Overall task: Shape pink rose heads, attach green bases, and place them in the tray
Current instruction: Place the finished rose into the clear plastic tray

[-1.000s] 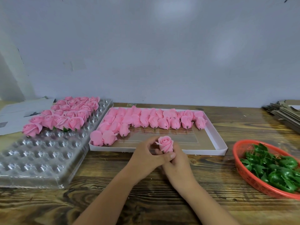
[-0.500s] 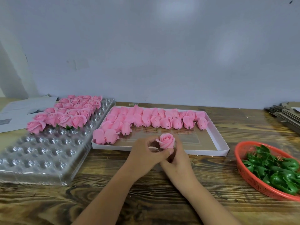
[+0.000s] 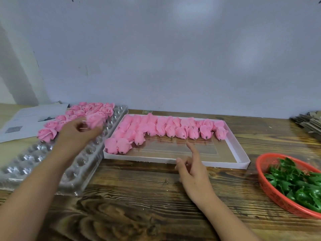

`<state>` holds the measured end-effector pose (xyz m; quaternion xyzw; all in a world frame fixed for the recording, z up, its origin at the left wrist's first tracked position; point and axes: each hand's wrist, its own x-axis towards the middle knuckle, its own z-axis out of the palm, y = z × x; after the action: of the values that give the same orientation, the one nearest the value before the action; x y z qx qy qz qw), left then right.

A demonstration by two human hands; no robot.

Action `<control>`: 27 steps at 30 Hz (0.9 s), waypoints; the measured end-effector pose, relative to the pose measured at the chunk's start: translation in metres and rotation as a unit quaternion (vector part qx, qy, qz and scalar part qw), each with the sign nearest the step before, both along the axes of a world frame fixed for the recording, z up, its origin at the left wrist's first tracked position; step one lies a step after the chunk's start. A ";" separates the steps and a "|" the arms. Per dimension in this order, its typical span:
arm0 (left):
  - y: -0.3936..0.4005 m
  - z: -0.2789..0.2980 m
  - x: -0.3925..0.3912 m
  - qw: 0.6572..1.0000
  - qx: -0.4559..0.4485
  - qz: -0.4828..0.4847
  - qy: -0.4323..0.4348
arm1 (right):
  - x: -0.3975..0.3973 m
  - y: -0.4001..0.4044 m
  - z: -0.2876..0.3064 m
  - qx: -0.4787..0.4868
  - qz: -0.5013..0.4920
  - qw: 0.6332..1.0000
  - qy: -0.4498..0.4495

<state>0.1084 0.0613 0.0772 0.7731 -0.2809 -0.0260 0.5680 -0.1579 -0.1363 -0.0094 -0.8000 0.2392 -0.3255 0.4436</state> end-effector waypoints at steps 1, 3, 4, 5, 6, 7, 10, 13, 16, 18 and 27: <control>0.010 -0.001 0.014 1.000 -0.001 0.018 0.008 | 0.000 0.000 0.000 -0.001 0.001 1.000 0.003; 0.030 -0.003 0.036 0.999 -0.003 0.049 0.019 | -0.001 0.001 0.001 -0.006 0.004 1.000 0.008; 0.038 -0.004 0.044 0.998 0.000 0.062 0.023 | -0.001 0.001 0.001 -0.009 0.005 1.000 0.010; 0.046 -0.006 0.052 0.997 0.003 0.074 0.028 | -0.001 0.000 0.000 -0.011 0.005 1.000 0.011; 0.054 -0.009 0.059 0.996 0.008 0.087 0.028 | 0.000 0.000 -0.001 -0.012 0.005 1.000 0.013; 0.061 -0.011 0.065 0.994 0.016 0.101 0.025 | 0.000 0.000 -0.001 -0.012 0.004 1.000 0.015; 0.077 -0.018 0.083 0.989 0.047 0.138 0.013 | -0.001 -0.001 -0.002 -0.014 0.002 1.000 0.011; 0.084 -0.022 0.093 0.983 0.081 0.163 -0.002 | 0.000 -0.001 -0.002 -0.019 0.005 1.000 0.011; 0.085 -0.029 0.098 0.976 0.125 0.175 -0.018 | 0.000 -0.001 -0.002 -0.022 0.005 1.000 0.010; 0.086 -0.033 0.101 0.972 0.144 0.184 -0.021 | 0.000 -0.001 -0.002 -0.021 0.006 1.000 0.010; 0.064 -0.032 0.106 0.956 0.228 0.174 -0.052 | 0.000 0.000 -0.002 -0.027 0.009 0.999 0.023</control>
<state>0.2141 0.1256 0.0448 0.9195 -0.1575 0.0502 0.3565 -0.1582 -0.1368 -0.0114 -0.8208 0.2337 -0.3096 0.4193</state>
